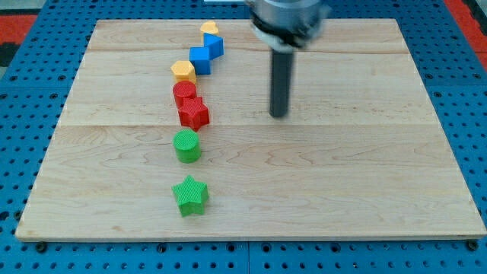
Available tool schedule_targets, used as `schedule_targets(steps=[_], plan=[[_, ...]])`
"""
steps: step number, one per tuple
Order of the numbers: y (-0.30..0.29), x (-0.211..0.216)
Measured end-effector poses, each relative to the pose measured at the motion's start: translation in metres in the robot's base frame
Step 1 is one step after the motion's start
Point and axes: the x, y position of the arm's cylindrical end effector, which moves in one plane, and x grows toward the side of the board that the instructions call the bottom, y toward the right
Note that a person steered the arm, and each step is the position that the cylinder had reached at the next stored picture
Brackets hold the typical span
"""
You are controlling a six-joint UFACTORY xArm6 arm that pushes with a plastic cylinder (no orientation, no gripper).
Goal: Slide the hexagon in between the cube and red circle
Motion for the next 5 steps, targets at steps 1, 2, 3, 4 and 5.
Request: schedule_targets(steps=[1,2,3,4,5], plan=[[0.005,0.134],[-0.016,0.154],[-0.108,0.154],[-0.246,0.148],[-0.310,0.096]])
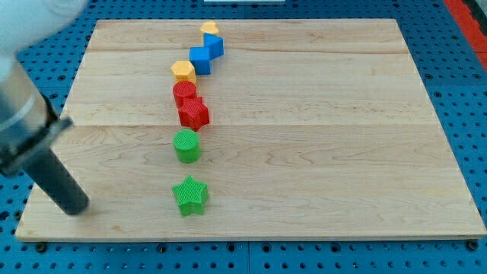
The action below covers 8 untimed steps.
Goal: Slide the hexagon in between the cube and red circle
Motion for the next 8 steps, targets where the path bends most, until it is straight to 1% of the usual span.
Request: schedule_targets(steps=[1,2,3,4,5,8], plan=[[-0.029,-0.070],[-0.019,-0.148],[0.040,-0.175],[0.074,-0.202],[0.080,-0.227],[0.099,-0.225]])
